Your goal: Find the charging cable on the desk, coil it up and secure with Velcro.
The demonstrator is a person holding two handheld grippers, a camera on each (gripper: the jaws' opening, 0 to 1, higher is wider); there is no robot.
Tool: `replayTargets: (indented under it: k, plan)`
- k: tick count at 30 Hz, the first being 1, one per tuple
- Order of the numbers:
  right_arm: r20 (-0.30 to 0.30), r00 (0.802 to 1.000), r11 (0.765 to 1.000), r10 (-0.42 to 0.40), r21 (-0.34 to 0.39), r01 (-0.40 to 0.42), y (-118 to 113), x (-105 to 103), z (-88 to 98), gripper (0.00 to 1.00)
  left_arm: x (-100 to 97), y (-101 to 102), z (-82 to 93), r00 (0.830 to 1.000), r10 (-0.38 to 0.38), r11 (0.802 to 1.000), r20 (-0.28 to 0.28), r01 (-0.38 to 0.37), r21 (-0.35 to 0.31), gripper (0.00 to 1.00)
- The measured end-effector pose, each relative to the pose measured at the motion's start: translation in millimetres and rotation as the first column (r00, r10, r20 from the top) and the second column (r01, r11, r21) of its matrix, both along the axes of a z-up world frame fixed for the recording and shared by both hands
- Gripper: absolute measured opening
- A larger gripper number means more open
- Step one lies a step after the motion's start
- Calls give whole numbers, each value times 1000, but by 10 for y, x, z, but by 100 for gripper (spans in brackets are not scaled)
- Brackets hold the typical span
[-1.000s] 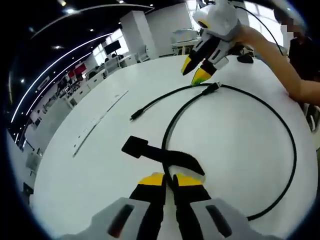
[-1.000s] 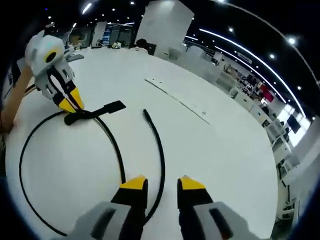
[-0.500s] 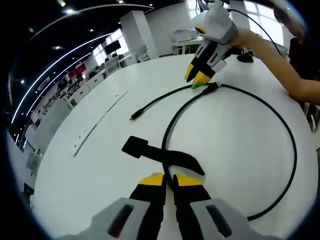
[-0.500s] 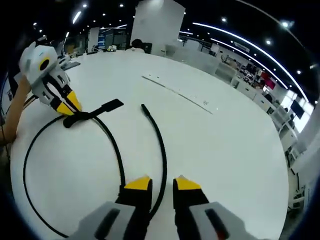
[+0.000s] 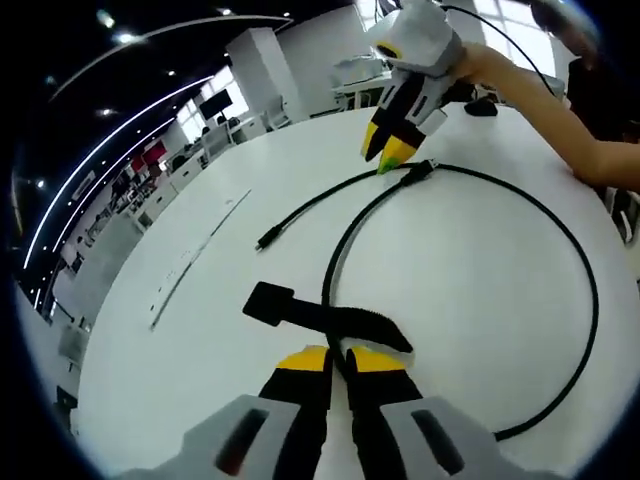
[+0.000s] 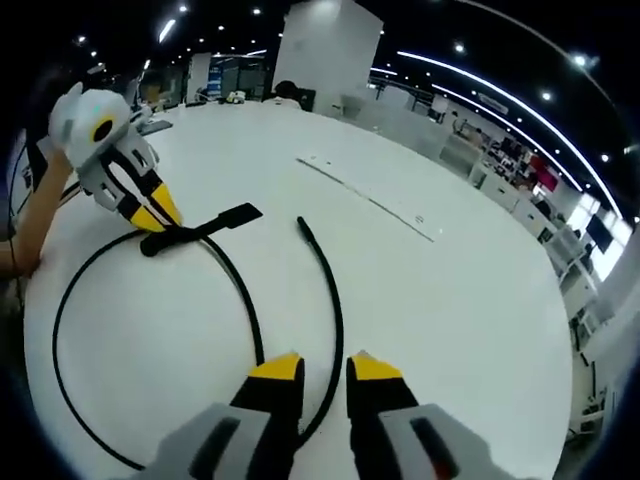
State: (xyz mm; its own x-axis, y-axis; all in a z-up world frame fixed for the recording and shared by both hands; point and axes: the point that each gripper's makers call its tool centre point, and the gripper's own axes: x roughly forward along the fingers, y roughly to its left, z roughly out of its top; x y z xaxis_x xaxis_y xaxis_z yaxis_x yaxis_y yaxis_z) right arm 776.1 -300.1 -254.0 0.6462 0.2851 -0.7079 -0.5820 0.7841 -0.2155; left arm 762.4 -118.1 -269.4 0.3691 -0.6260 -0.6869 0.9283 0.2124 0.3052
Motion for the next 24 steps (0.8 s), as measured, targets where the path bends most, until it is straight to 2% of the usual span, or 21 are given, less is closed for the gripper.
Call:
replayTargets:
  k: [6,11,17,20,24]
  plan:
    - [35,999,1000,19,-1,-19,57,-21,117,19,6,3,10,1000,-16,1000,9,16,1,7]
    - [43,999,999,32,-8,-32,61,-46,145,19,20,1,13,1000,-14,1000,8,14,-2,7]
    - [80,997,1000,2,27,-4,19,-49,269,19,49,0,16,1000,0,1000,13,0,0,7]
    - [104,995,1000,9,18,-11,35,-57,334,19,67,0,21,1000,-5,1000,14,5,10,7]
    - [140,990,998,23,51,-31,75,-55,468,19,71,-12,21,1000,8,1000,23,-8,25,7]
